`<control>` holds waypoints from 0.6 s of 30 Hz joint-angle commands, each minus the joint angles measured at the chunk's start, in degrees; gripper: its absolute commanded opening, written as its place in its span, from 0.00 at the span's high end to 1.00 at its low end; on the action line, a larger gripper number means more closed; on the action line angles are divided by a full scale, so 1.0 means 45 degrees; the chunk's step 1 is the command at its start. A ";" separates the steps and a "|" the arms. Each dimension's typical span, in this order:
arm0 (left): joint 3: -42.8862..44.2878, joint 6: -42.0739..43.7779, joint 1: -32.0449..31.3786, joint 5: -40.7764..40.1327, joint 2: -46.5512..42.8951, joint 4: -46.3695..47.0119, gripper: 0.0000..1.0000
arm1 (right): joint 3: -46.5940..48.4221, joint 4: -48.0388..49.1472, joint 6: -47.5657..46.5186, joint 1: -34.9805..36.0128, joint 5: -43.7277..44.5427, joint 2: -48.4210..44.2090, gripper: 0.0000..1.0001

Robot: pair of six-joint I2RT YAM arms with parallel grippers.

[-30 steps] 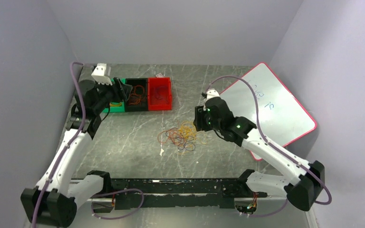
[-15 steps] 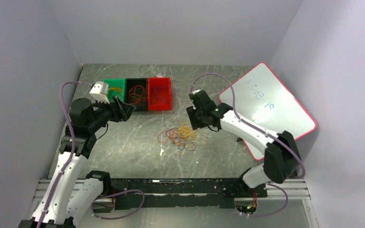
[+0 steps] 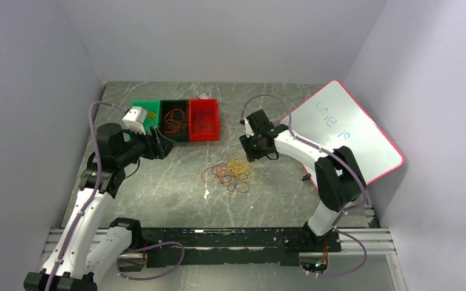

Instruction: Untangle the cables

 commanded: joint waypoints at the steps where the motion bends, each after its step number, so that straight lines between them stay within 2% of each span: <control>1: 0.0160 0.0162 0.0109 0.0679 -0.0054 0.0207 0.34 | 0.0288 0.0697 -0.0531 -0.0029 -0.0701 0.0212 0.54; 4: -0.0010 0.0021 0.0110 0.0586 -0.0148 0.0333 0.35 | 0.0296 0.0830 -0.0540 -0.0029 -0.0539 0.0209 0.65; 9: -0.0187 0.0049 0.0117 0.0330 -0.0396 0.0193 0.35 | 0.0181 0.1254 -0.0400 -0.0014 -0.0603 -0.0603 0.95; 10: -0.0212 0.0060 0.0114 0.0284 -0.0453 0.0198 0.35 | 0.0199 0.1269 -0.0399 -0.0013 -0.0648 -0.0812 0.98; 14: -0.0332 -0.0061 0.0115 0.0165 -0.0676 0.0533 0.35 | 0.0393 0.0921 -0.0386 0.0068 -0.0703 -0.1903 1.00; 18: -0.0760 -0.0554 0.0100 0.1022 -0.1115 0.2255 0.33 | 0.0789 0.0368 -0.0009 0.0115 -0.1236 -0.3205 1.00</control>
